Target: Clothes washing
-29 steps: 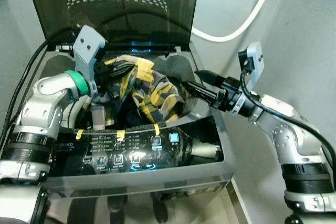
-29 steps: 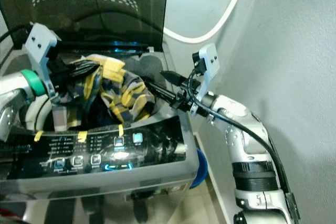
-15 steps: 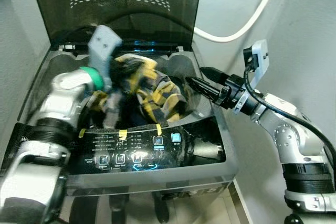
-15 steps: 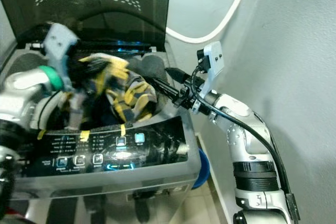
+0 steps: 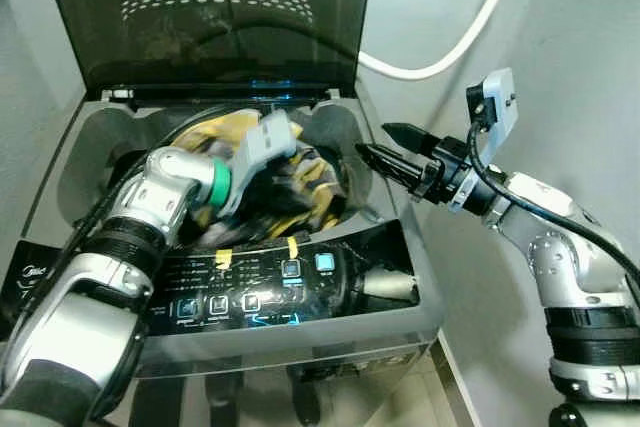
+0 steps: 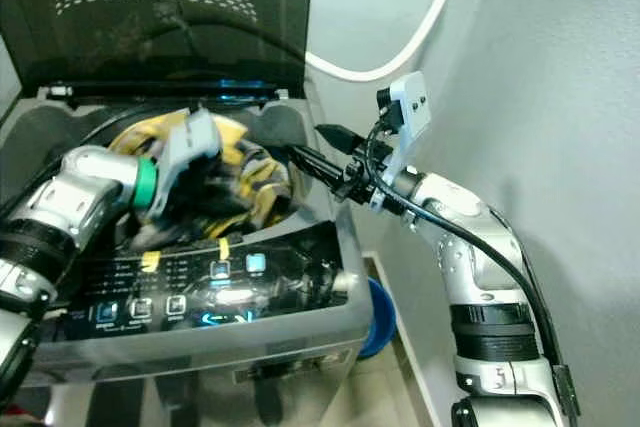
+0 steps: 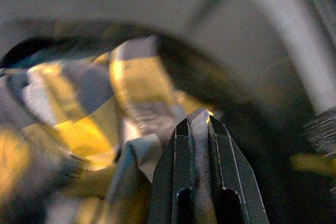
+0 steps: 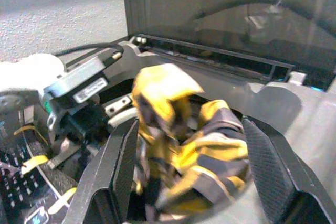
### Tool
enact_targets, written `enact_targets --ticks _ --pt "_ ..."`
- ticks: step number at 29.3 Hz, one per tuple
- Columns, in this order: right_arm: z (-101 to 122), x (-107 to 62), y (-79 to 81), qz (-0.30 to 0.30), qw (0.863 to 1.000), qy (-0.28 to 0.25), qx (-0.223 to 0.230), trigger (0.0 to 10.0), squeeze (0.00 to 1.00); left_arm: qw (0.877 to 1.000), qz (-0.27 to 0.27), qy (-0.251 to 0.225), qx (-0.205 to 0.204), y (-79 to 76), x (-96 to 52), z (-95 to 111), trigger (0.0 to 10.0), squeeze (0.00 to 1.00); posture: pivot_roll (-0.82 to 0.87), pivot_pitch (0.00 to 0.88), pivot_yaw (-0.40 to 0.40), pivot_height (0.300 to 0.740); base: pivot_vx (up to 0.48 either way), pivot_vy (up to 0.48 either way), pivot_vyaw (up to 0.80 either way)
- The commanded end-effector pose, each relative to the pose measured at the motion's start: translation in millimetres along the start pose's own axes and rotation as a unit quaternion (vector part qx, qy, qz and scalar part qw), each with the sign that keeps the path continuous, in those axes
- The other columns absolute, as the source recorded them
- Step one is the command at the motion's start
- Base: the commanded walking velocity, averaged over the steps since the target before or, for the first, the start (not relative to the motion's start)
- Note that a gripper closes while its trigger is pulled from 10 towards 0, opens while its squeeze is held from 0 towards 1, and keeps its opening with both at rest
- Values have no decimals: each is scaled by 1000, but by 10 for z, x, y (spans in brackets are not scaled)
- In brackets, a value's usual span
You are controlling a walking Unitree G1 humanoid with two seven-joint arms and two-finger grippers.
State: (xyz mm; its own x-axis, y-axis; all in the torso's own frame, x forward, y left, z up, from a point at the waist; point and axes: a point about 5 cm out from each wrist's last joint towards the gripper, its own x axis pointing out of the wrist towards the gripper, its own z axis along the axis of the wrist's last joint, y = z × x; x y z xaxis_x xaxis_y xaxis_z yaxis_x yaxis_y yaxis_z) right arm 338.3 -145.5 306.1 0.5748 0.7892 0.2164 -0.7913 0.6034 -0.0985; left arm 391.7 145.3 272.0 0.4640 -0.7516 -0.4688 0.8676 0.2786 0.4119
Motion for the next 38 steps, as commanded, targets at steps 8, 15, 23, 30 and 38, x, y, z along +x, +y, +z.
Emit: enact_targets --ticks 8,15,23,30,38 --pt "34 25 29 13 1000 2 -6 10000 0 997 -28 66 -14 -1 -50 -139 10000 1000 71 129 14 740 0 0 0" --pt "45 32 29 14 1000 1 -6 10000 0 996 35 77 8 65 -26 -194 10000 1000 66 129 14 740 0 0 0" --pt "63 12 55 24 1000 2 -9 10000 0 993 94 74 14 106 2 -242 10000 0 56 124 12 740 0 0 0" --pt "82 -23 50 24 1000 3 -12 10000 0 992 123 27 -29 229 -124 -110 10000 1000 51 119 12 740 0 0 0" --pt "64 -38 93 39 999 13 -10 10000 0 995 89 40 -6 390 -555 114 10000 0 54 127 15 740 0 0 0"
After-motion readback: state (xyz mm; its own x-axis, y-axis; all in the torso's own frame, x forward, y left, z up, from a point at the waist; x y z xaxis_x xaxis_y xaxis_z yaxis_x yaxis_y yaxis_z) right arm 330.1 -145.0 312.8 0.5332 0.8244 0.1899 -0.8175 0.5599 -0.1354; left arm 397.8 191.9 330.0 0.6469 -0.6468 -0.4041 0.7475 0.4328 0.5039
